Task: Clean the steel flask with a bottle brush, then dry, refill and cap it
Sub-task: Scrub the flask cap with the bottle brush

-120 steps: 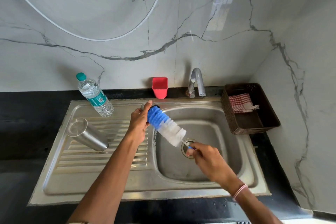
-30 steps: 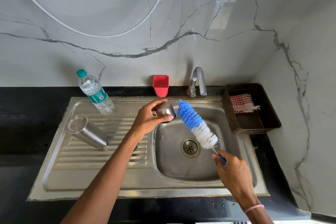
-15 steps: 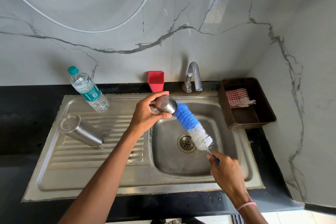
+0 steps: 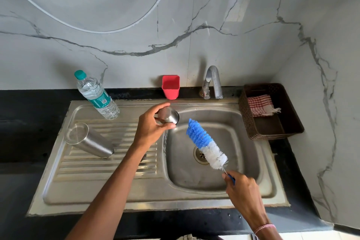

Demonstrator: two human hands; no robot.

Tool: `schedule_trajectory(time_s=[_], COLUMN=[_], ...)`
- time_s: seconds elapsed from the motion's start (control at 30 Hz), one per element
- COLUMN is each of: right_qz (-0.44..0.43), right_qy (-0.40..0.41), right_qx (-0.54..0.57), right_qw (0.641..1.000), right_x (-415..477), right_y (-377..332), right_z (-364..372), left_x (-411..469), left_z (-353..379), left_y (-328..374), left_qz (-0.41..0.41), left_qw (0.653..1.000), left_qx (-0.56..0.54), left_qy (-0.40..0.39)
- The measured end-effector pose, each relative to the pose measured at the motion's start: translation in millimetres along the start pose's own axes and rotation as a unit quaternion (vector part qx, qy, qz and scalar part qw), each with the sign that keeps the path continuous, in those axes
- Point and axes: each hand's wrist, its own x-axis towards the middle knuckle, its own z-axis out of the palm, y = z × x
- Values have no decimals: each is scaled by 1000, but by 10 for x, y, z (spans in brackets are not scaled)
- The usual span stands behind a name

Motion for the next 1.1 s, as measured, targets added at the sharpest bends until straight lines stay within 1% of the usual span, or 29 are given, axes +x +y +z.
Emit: schedule_trajectory(time_s=[0.07, 0.13, 0.2, 0.27, 0.33, 0.47, 0.53, 0.57, 0.6, 0.63, 0.67, 0.7, 0.73, 0.87, 0.97, 1.1], right_qz=[2, 5, 9, 8, 9, 16, 14, 14, 15, 17, 17, 19, 19, 25, 28, 30], right_qy=[-1, -4, -9, -14, -17, -16, -16, -18, -20, -22, -24, -26, -25, -30, -33, -29], right_qx=[1, -1, 2, 9, 7, 4, 1, 1, 0, 0, 0, -2, -5, -6, -1, -1], right_qw=[1000, 1000, 1000, 1000, 1000, 1000, 1000, 1000, 1000, 1000, 1000, 999, 999, 999, 999, 999], right_x=[20, 44, 85, 125, 158, 208, 222, 229, 235, 237, 244, 245, 249, 267, 294, 339], right_y=[-58, -93, -109, -121, -132, -151, -169, -184, -186, -192, -198, -212, -226, -283, -341, -444], right_z=[-14, -5, 37, 84, 124, 164, 169, 169, 176, 176, 184, 182, 183, 178, 168, 121], left_x=[53, 117, 181, 213, 241, 272, 291, 300, 303, 297, 283, 249, 215, 129, 125, 127], left_z=[-71, -164, -262, -357, -403, -293, -213, -189, -179, -179, -190, -203, -216, -227, -214, -198], left_y=[-113, -226, -300, -305, -324, -417, -544, -634, -730, -831, -931, -1017, -1093, -1285, -1314, -1317], left_qz=[-39, -97, -168, -216, -220, -178, -157, -142, -126, -111, -103, -102, -104, -94, -100, -107], left_qw=[999, 992, 972, 947, 938, 943, 961, 976, 989, 992, 984, 971, 961, 933, 927, 918], left_qx=[7, -23, -117, -211, -251, -271, -221, -157, -63, 47, 146, 216, 258, 346, 361, 382], left_qy=[31, 80, 114, 108, 94, 70, 57, 51, 44, 30, 12, -5, -15, -19, -9, -15])
